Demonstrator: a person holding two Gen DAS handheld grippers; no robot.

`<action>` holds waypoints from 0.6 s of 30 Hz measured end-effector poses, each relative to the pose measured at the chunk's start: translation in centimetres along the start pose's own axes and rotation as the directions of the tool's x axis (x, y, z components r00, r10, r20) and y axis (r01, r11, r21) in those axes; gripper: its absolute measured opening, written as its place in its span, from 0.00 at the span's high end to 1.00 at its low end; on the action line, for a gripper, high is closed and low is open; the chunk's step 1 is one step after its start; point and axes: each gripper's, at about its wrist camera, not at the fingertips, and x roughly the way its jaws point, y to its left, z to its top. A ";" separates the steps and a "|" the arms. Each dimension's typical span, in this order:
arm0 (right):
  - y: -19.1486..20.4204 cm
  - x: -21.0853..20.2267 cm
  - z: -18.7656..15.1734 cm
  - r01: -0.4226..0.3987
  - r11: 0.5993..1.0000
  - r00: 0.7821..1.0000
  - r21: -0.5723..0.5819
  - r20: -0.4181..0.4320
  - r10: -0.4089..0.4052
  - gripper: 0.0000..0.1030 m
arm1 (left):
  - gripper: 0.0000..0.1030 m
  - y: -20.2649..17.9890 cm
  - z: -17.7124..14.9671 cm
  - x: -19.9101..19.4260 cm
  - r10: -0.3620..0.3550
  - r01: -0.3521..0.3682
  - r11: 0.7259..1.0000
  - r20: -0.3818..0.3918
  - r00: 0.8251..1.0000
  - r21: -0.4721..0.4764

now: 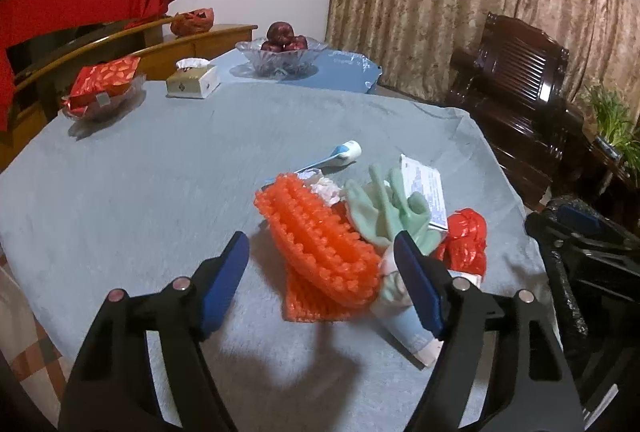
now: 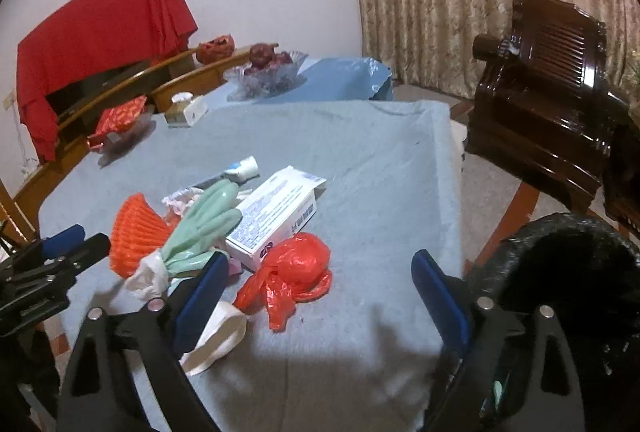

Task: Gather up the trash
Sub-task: 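Grasp the red plastic bag with the right tool while the left tool grasps the green glove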

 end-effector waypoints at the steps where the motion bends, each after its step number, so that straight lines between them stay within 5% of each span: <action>1: 0.1 0.4 -0.1 0.001 1.000 1.000 -0.003 -0.005 -0.001 0.14 | 0.30 0.1 0.0 0.2 -0.001 0.001 1.000 -0.002 1.000 -0.002; 12: 0.9 5.4 -0.9 -0.016 1.000 0.994 -0.009 -0.108 0.015 0.22 | 0.32 -0.5 -0.2 1.9 -0.018 0.018 1.000 -0.018 1.000 0.008; 18: 1.0 7.2 -1.5 -0.073 0.997 0.981 -0.001 -0.180 0.072 0.54 | 0.32 -1.9 -0.2 2.0 -0.045 0.045 0.998 -0.009 0.999 0.043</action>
